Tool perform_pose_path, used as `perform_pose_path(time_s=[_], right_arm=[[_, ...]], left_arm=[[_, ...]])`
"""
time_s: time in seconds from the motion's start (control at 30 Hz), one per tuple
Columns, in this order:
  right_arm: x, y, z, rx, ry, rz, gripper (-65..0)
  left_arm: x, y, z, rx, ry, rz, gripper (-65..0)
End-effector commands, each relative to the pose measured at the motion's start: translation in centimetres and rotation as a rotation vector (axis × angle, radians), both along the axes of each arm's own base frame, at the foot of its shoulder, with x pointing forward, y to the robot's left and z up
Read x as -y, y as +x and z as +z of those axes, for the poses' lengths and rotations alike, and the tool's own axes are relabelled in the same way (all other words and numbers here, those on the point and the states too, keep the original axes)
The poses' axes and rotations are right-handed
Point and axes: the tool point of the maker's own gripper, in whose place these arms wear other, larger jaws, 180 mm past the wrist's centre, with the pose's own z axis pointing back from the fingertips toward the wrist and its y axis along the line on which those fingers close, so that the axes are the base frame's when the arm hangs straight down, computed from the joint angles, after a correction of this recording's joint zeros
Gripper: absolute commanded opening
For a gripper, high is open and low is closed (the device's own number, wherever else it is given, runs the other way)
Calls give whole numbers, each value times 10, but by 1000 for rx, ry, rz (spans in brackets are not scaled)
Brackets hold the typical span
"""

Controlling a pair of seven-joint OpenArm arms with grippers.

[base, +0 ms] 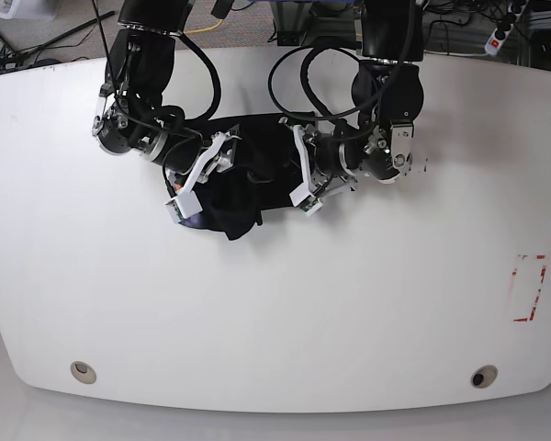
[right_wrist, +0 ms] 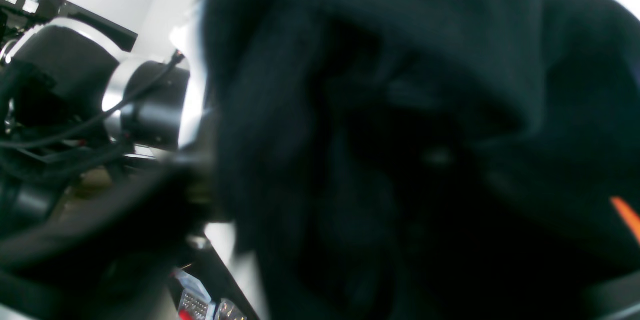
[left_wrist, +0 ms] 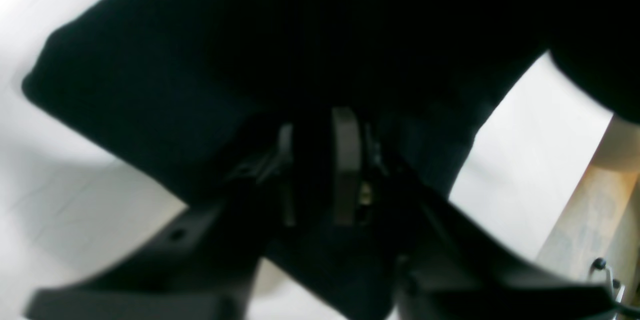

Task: Fold the T-shirt properly
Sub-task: 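Fold the strip in half, bringing the left gripper's end onto the right's, then press the folded bundle with the right gripper and bring the left gripper back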

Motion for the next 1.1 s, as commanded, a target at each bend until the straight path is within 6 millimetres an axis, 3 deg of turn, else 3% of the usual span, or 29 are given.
perform_pose_path(time_s=[0.0,0.07,0.17,0.33,0.47,0.57,0.67,0.7,0.83,0.93,1.07], right_arm=[[-1,6,14,51,23,-5,-84],[0,6,14,53,22,-5,-27],[0,5,14,55,15,0,-46],[5,-1,14,57,-16,16,-81],[5,-7,13,56,-24,17,-81],[6,-9,10,48,-29,18,-81],[6,-14,6,33,-28,16,-81],[6,-15,5,29,-29,16,-81],[6,-16,4,23,-28,16,-81],[-1,-18,-4,0,-31,37,-81],[-28,-15,-8,23,-46,98,-82]], left_arm=[[-13,7,4,23,63,12,-468],[-17,14,15,65,64,25,-390],[-19,21,31,124,64,35,-322],[-29,35,69,248,71,68,-306],[-54,36,100,313,15,166,-306],[-93,38,116,357,36,230,-306],[-152,38,126,385,95,319,-306],[-183,37,131,395,124,370,-306],[-276,19,142,400,245,500,-306],[-328,8,152,394,341,549,-306],[-371,-6,159,370,429,594,-306]])
